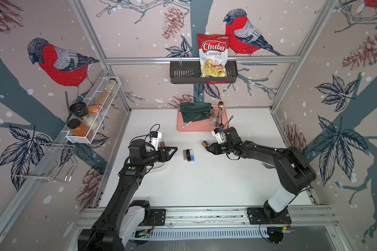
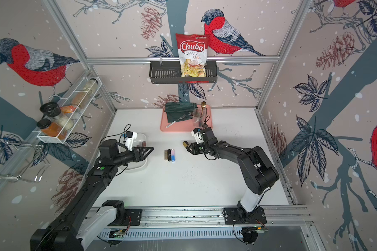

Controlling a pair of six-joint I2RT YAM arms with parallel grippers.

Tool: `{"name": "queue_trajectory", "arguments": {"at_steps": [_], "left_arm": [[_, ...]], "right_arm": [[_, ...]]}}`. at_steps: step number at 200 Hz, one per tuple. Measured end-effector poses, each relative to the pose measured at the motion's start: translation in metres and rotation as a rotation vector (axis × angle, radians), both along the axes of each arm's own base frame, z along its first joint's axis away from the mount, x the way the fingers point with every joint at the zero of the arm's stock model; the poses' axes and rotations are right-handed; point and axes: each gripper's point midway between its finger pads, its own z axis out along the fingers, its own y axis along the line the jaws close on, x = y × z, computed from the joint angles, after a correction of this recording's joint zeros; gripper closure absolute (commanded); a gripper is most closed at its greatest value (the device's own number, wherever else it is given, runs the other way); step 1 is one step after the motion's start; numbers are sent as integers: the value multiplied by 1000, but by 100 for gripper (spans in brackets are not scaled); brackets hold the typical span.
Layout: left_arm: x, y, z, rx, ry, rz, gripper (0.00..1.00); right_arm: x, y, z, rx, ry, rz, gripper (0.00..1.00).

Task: Put the lipstick into the storage box
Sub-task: Pick up the lipstick at the center of the board.

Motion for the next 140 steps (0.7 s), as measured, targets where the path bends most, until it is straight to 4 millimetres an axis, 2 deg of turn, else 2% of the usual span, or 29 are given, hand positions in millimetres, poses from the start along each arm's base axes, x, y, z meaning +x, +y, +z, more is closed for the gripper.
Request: {"name": "queue_trajectory", "arguments": {"at_steps": [26, 41, 73, 140], "left_arm": [[-2, -8, 1, -145, 22, 8, 30], [-5, -20, 12, -200, 0, -25, 25], [-13, -52, 37, -271, -72, -99, 20], [-18, -90, 50, -371, -131, -105, 17]], "right_arm": [[-8, -5, 25, 164, 30, -3, 69], [-12, -6, 42, 254, 36, -4, 69], [-26, -1, 82, 447, 42, 28, 69], [-53, 10, 142, 758, 87, 119, 68]]}}
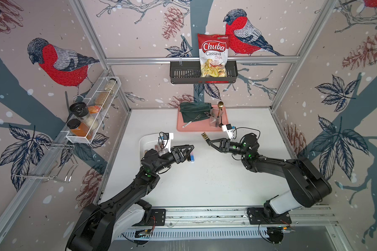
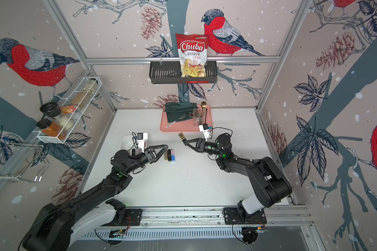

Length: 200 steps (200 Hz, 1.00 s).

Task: Put the lipstick into the storage box
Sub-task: Pick up the lipstick at the center of the board.

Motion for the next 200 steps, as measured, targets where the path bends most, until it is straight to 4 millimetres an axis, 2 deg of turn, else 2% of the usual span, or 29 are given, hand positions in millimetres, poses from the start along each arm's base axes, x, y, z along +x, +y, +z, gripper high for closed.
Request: {"name": "queue_trajectory", "arguments": {"at_steps": [54, 95, 122, 158, 200], "left_arm": [[5, -21, 9, -23, -21, -3, 17], [11, -31, 27, -44, -52, -13, 18], [18, -38, 31, -44, -51, -20, 22], [25, -47, 26, -35, -27, -31, 35], [24, -49, 24, -32, -22, -42, 63]], "right_arm": [[-21, 10, 26, 98, -18, 83, 68], [-29, 14, 29, 110, -16, 108, 69], [-34, 19, 31, 108, -21, 122, 69], [-37, 26, 33, 85, -41, 134, 69], [-36, 29, 28, 56, -42, 128, 69]]}}
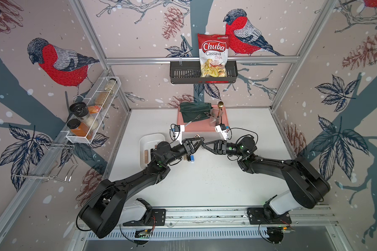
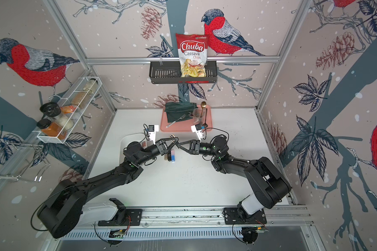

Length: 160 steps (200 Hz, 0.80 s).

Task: Put the lipstick into the storage box
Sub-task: Pick up the lipstick at the center of the board.

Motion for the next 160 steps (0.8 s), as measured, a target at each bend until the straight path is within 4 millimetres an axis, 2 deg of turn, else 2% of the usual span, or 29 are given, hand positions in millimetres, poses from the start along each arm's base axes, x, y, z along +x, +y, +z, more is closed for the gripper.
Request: {"name": "queue_trajectory", "arguments": {"at_steps": [27, 45, 86, 126, 147, 160], "left_arm": [[-3, -1, 3, -16, 14, -19, 84], [-3, -1, 5, -26, 23, -24, 94], [-6, -4, -3, -10, 36, -48, 94], [-9, 2, -1, 7, 33, -41, 94], [-1, 21, 3, 60, 49, 25, 94], [7, 45, 10, 96, 52, 115, 93]], "right_arm": [[1, 1, -1, -5, -26, -6, 68], [2, 2, 1, -2, -38, -13, 65], [4, 4, 4, -5, -29, -11, 48], [10, -5, 14, 2, -47, -35, 46], [17, -21, 23, 7, -70, -83, 44], [21, -32, 25, -2, -86, -113, 42]]}}
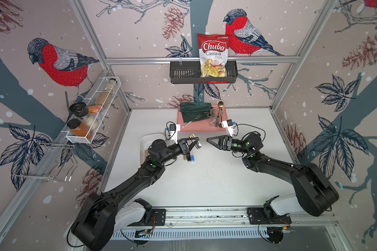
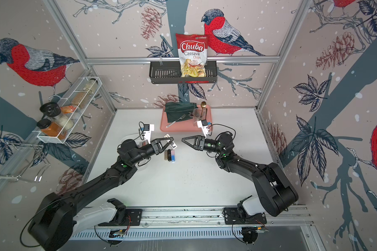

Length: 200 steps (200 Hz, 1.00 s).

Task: Put the lipstick into the storage box
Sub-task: Pick up the lipstick at the center of the board, then place the lipstick in the storage box.

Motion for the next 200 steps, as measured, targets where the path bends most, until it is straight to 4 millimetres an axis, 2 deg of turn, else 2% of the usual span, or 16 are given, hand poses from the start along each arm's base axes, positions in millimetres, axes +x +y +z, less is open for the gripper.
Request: {"name": "queue_trajectory", "arguments": {"at_steps": [23, 45, 71, 101, 136, 169, 200], "left_arm": [[12, 57, 5, 66, 22, 206, 89], [24, 116, -9, 152, 101, 409, 89], [35, 158, -26, 312, 202, 542, 88], [45, 185, -45, 554, 286, 603, 87], [42, 214, -95, 829, 430, 607, 85], [36, 223, -130, 907, 503, 574, 85], [31, 223, -161, 932, 574, 524, 85]], "right_arm": [[2, -11, 4, -26, -40, -40, 40], [0, -13, -1, -57, -52, -44, 40], [1, -13, -14, -91, -29, -46, 40], [-2, -14, -24, -115, -15, -46, 40], [-4, -16, -31, -134, -27, -50, 40], [-3, -17, -38, -149, -7, -57, 40], [-4, -17, -43, -160, 7, -57, 40]]}}
